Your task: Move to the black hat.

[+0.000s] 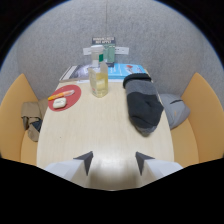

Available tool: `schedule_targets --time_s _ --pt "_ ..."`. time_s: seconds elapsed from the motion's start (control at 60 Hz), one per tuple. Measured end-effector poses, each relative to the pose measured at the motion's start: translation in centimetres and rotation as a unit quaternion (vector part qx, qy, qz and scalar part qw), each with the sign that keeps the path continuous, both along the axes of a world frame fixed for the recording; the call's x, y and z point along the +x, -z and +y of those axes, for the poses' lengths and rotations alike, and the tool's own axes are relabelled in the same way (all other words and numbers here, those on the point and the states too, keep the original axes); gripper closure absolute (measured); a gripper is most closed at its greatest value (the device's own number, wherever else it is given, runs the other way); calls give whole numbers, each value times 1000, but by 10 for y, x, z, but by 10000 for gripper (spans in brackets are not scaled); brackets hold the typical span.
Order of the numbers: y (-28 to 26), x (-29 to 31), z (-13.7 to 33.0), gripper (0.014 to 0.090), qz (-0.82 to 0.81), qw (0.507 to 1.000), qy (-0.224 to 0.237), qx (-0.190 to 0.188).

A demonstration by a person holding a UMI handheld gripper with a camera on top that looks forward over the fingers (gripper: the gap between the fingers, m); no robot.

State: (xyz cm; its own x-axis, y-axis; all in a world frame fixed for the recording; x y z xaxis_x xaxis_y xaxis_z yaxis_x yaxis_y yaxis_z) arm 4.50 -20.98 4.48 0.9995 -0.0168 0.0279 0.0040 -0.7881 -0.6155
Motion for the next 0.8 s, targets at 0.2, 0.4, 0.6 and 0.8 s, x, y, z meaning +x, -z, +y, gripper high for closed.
schedule_targets --time_s 0.2,0.4,0.6,0.8 --pt "-1 30 21 180 -2 1000 -6 4" --pt "4 56 63 179 -9 1000 -10 4" --pt "15 81 117 176 -18 1000 -5 8" --pt "20 101 157 170 -31 999 7 11"
